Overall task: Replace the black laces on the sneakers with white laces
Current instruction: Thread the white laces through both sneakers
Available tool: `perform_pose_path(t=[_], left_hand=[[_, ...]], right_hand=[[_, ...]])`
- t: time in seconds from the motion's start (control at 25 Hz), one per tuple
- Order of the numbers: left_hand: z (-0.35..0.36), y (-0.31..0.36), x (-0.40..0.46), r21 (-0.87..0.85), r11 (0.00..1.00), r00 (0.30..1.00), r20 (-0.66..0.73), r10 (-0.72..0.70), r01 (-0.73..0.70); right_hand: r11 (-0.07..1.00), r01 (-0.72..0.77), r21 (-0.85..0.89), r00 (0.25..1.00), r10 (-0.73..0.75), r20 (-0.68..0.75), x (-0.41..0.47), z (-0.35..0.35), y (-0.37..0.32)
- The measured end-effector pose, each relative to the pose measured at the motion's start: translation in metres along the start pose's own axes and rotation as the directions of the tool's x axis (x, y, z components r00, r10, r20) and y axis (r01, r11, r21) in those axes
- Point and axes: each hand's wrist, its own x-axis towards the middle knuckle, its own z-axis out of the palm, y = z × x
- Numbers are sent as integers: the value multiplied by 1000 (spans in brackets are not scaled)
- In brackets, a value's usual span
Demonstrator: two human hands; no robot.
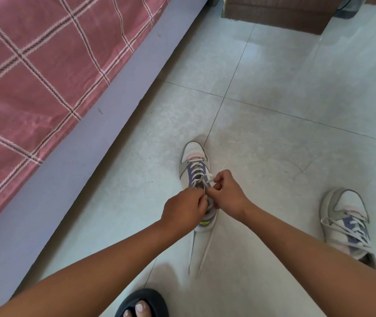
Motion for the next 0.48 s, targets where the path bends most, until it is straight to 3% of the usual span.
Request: perform_pose_path(t=[0.12, 0.24, 0.36, 0.48], left_hand=[[-7, 2, -21, -96, 975, 976, 74, 206, -199], [-10, 2, -41, -25, 911, 896, 169, 410, -412], [-10, -6, -42, 57, 896, 877, 245, 414, -439], [-4, -16, -39, 190, 885, 870, 354, 342, -425]], right_hand=[[999, -4, 40, 998, 7, -65, -2, 7, 0], [998, -18, 61, 996, 23, -81, -5, 10, 0], [1000, 4, 11, 999, -3, -43, -7, 6, -4], [972, 113, -208, 992, -123, -37, -5, 2, -11]])
